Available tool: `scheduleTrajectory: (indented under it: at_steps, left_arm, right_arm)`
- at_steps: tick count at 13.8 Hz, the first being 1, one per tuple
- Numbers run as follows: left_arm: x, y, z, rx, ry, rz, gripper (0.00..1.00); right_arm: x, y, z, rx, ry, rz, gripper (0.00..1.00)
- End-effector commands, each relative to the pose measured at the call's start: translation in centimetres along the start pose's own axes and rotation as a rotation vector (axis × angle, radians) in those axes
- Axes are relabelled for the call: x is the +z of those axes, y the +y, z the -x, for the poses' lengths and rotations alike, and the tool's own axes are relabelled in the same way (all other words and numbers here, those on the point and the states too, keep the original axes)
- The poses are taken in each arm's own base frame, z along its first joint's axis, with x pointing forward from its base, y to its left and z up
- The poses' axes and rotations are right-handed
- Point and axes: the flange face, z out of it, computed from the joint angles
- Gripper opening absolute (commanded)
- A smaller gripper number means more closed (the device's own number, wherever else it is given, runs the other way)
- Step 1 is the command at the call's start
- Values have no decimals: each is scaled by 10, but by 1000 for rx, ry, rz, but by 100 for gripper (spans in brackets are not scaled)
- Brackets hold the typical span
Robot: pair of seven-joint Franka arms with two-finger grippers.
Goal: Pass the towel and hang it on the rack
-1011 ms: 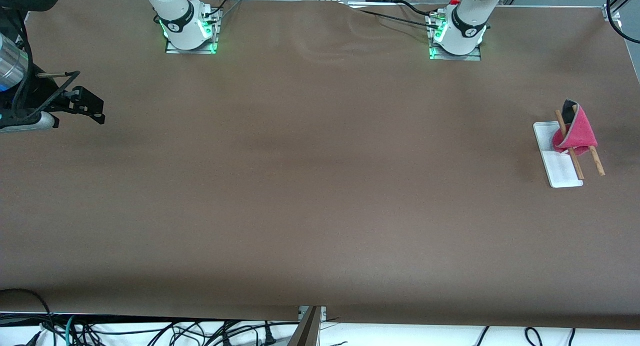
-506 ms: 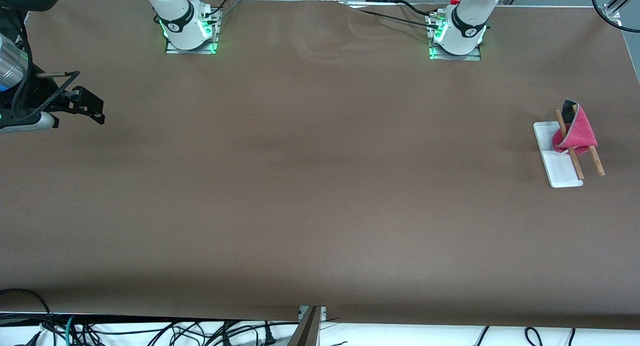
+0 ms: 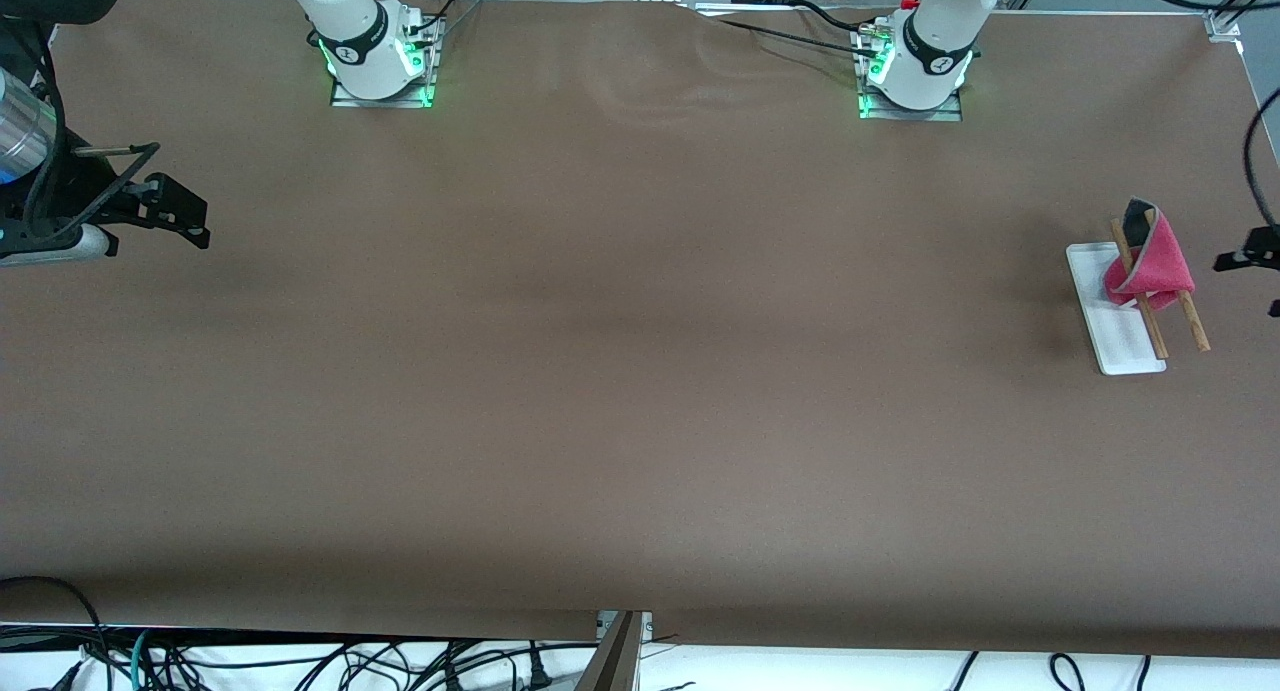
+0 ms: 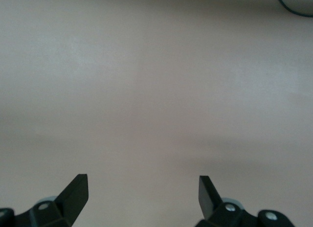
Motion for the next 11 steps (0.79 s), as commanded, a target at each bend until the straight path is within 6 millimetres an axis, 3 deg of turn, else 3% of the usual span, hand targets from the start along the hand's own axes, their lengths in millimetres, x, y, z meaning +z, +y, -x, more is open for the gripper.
scheduleTrajectory:
  at_steps: [1,2,7,11]
  left_arm:
    - [0,58,1,-101,-53,-77,100]
    - [1,78,1,-148,-62,-122,100]
    - [18,137,-4,-353,-34,-178,100]
    - [22,169,-18,-547,-13,-196,100]
  right_arm:
    - [-4,2,-2,-10,8,-18,100]
    - [-4,2,-3,-8,10,-18,100]
    - [-4,2,-2,-10,8,-18,100]
    - [-2,2,-3,-8,5,-18,100]
